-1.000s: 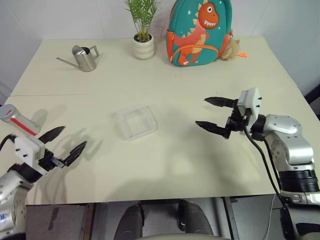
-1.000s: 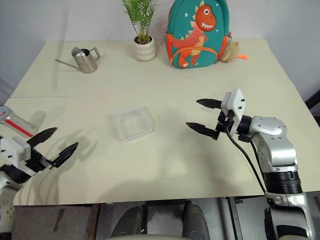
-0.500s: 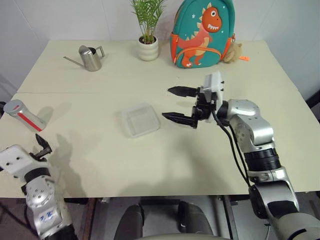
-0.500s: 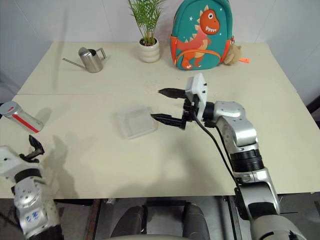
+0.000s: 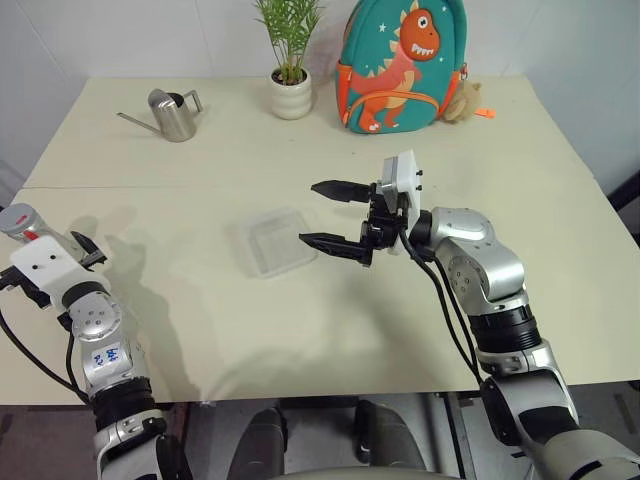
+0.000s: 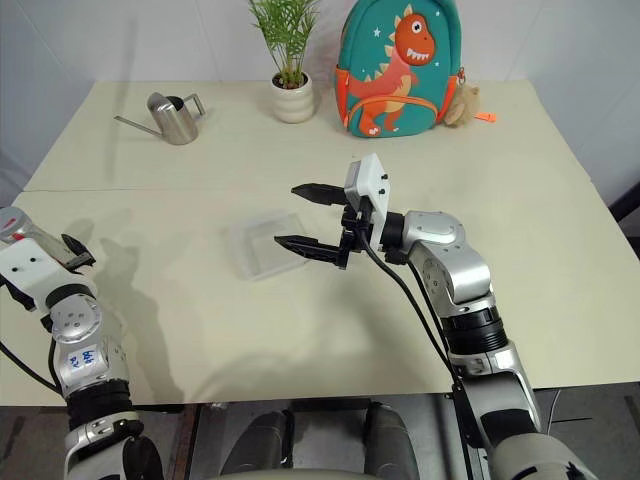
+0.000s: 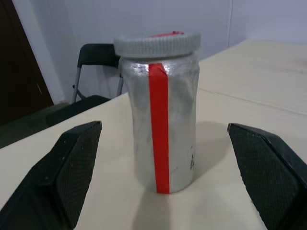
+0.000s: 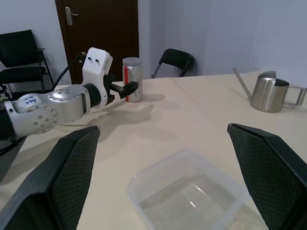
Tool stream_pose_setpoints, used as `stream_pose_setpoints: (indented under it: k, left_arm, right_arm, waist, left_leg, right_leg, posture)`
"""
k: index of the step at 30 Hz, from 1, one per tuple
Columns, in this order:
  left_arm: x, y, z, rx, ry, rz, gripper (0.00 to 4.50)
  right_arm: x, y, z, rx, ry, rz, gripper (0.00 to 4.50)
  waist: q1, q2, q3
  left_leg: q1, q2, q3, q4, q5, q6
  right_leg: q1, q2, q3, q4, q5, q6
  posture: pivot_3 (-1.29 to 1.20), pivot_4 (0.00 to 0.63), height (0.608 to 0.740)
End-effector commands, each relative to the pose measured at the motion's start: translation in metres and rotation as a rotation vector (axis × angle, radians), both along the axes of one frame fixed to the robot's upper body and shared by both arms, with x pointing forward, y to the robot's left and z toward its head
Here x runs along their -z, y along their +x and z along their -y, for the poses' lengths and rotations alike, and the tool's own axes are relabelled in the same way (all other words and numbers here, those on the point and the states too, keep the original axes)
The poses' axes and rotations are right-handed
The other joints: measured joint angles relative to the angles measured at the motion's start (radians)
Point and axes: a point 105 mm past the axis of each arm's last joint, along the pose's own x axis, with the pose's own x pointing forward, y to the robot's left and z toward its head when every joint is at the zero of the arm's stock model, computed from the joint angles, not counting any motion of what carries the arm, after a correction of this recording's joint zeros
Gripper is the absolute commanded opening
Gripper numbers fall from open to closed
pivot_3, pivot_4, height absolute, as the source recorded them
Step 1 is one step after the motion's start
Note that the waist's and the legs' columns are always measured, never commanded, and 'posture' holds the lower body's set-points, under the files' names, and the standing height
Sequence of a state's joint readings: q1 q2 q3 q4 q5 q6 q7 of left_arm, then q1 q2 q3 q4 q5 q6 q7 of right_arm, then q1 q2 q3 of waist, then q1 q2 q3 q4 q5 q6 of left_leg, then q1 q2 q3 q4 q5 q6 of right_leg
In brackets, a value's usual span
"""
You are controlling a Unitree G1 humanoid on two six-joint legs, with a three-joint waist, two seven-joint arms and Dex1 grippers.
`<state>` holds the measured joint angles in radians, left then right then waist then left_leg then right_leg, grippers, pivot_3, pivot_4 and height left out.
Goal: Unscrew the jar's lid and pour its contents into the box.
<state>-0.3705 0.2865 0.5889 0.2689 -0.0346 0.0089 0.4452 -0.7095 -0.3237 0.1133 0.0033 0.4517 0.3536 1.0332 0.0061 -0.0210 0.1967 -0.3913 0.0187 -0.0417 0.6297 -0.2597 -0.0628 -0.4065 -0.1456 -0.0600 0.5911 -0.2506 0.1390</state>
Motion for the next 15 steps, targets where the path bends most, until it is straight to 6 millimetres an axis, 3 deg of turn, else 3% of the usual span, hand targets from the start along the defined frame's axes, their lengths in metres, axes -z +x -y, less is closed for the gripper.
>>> stream_pose_setpoints:
  k: [1, 15]
  left_arm:
    - [-0.014, 0.002, -0.009, -0.025, 0.03, 0.047, 4.48]
    - [-0.03, 0.022, -0.047, -0.066, 0.075, 0.035, 4.48]
  right_arm:
    - [-0.008, -0.006, 0.001, 0.006, 0.023, 0.033, 4.5]
    - [-0.005, -0.001, 0.015, 0.112, 0.039, 0.026, 4.5]
  waist:
    - [-0.003, 0.0, 0.0]
    - [-0.007, -0.001, 0.0]
  left_leg:
    - [0.0, 0.0, 0.0, 0.0, 0.0, 0.0]
    - [0.0, 0.0, 0.001, -0.001, 0.0, 0.0]
  right_leg:
    - [0.0, 0.0, 0.0, 0.0, 0.0, 0.0]
    - [-0.001, 0.0, 0.0, 0.0, 0.0, 0.0]
  posture:
    - [0.0, 0.15, 0.74]
    - [0.0, 0.15, 0.74]
